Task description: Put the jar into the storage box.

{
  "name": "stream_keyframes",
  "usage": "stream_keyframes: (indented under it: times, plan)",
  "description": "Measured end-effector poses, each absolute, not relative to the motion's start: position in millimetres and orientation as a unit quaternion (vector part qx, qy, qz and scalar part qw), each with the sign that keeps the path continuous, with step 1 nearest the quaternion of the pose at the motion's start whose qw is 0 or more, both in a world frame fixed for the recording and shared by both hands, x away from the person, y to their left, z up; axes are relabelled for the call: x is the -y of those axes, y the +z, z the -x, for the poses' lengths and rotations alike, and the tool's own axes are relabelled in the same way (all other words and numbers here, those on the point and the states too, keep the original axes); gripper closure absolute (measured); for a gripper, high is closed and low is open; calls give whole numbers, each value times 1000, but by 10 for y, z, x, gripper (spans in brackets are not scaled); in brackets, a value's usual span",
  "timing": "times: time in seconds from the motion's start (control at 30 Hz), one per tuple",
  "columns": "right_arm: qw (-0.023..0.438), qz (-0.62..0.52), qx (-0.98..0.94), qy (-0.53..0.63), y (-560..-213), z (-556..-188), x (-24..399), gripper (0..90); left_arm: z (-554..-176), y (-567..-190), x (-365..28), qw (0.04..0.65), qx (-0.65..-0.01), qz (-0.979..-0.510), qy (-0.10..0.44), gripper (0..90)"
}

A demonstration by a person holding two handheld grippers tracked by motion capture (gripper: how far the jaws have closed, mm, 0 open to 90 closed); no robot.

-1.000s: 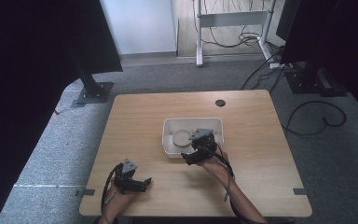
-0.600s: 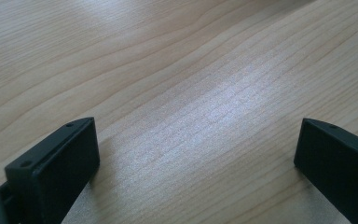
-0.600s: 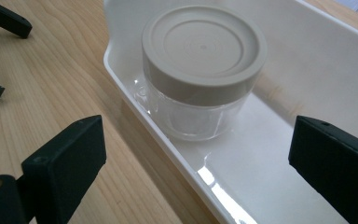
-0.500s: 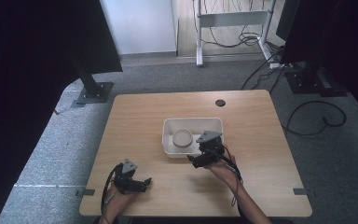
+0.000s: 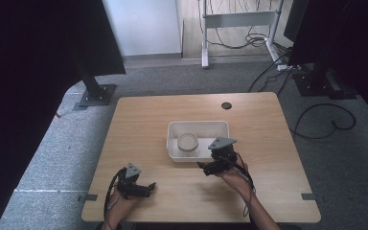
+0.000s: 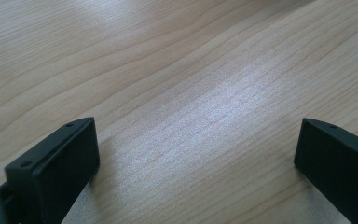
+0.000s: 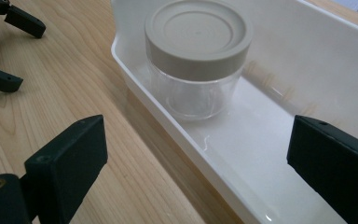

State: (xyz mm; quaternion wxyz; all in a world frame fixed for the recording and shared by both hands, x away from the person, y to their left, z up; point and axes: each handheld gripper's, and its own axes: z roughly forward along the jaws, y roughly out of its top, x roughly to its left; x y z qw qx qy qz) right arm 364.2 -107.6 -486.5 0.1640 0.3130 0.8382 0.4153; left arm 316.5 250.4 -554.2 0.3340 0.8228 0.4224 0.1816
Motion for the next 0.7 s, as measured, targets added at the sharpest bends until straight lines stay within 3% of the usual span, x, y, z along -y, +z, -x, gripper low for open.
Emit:
stream_keyframes:
  times: [0.7]
  plan:
    - [165, -331, -832, 413, -4917, -3495, 1350, 47, -3165, -5542, -2504, 334, -422, -823, 182, 0]
